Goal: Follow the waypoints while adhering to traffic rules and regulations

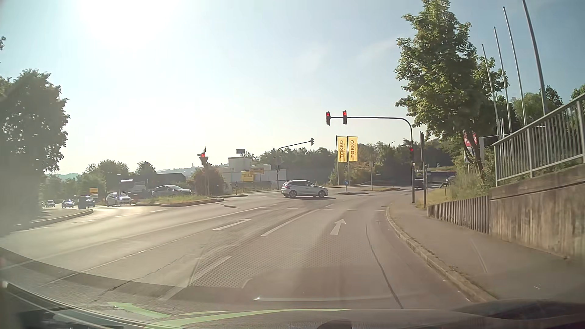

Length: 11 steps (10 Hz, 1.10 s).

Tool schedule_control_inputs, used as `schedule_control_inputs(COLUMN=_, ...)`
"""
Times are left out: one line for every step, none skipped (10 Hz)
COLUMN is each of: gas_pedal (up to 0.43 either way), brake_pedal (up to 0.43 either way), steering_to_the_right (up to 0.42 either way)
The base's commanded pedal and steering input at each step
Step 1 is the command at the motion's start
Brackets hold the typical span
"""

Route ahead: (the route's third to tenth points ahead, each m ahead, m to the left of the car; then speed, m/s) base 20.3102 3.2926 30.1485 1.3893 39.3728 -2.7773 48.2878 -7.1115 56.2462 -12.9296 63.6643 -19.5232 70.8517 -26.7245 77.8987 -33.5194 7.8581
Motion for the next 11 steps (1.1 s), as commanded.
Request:
schedule_control_inputs(gas_pedal=0.0, brake_pedal=0.287, steering_to_the_right=0.051)
schedule_control_inputs(gas_pedal=0.0, brake_pedal=0.293, steering_to_the_right=0.051)
schedule_control_inputs(gas_pedal=0.0, brake_pedal=0.293, steering_to_the_right=0.052)
schedule_control_inputs(gas_pedal=0.0, brake_pedal=0.293, steering_to_the_right=0.053)
schedule_control_inputs(gas_pedal=0.0, brake_pedal=0.299, steering_to_the_right=0.053)
schedule_control_inputs(gas_pedal=0.0, brake_pedal=0.299, steering_to_the_right=0.053)
schedule_control_inputs(gas_pedal=0.0, brake_pedal=0.299, steering_to_the_right=0.053)
schedule_control_inputs(gas_pedal=0.0, brake_pedal=0.299, steering_to_the_right=0.053)
schedule_control_inputs(gas_pedal=0.0, brake_pedal=0.293, steering_to_the_right=0.05)
schedule_control_inputs(gas_pedal=0.0, brake_pedal=0.293, steering_to_the_right=0.046)
schedule_control_inputs(gas_pedal=0.0, brake_pedal=0.293, steering_to_the_right=0.045)
